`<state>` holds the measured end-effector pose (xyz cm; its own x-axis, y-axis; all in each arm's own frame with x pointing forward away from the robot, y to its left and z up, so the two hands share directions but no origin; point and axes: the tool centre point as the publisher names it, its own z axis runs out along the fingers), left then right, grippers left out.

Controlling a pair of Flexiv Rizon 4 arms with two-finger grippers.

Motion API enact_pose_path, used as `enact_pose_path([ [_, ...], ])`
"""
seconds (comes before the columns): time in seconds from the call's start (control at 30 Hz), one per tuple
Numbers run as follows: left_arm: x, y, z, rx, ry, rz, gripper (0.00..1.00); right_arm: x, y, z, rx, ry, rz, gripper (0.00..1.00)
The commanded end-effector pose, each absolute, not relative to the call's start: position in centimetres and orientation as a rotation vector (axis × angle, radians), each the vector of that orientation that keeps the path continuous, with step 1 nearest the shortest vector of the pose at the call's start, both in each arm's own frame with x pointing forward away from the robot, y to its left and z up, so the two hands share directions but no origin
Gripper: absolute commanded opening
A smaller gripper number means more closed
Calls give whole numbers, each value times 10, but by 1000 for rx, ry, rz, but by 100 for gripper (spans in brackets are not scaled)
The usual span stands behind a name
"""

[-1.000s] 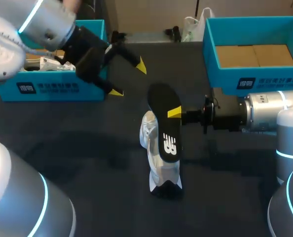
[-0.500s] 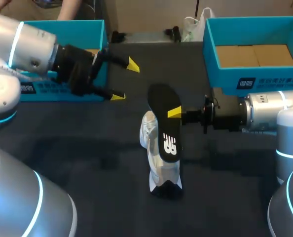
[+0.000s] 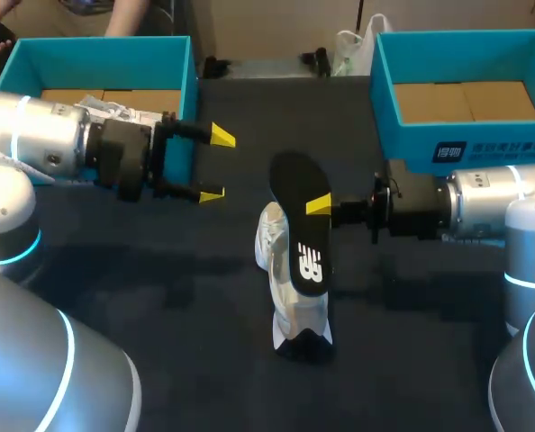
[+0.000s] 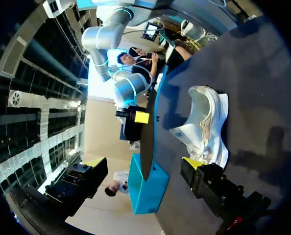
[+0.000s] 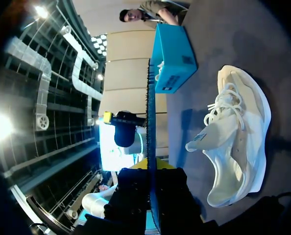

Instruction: Take the shoe out of the shoebox, open the shoe tongue, remove and reinsert the insole, then place the shoe into the shoebox

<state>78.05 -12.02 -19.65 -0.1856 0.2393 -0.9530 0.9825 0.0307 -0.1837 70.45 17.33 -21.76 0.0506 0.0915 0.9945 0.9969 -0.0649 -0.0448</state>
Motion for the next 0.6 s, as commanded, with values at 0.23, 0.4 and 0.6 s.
enact_pose_path([
  [0.23, 763, -156, -214, 1136, 1485, -1189, 100, 706, 179, -217, -1395, -1178, -1211, 0],
  [0.4, 768, -163, -217, 1097, 1499, -1226, 100, 706, 183, -216, -1398, -1162, -1232, 0],
  [0.6, 774, -172, -216, 1086, 1495, -1239, 100, 709, 192, -215, -1396, -1169, -1229, 0],
])
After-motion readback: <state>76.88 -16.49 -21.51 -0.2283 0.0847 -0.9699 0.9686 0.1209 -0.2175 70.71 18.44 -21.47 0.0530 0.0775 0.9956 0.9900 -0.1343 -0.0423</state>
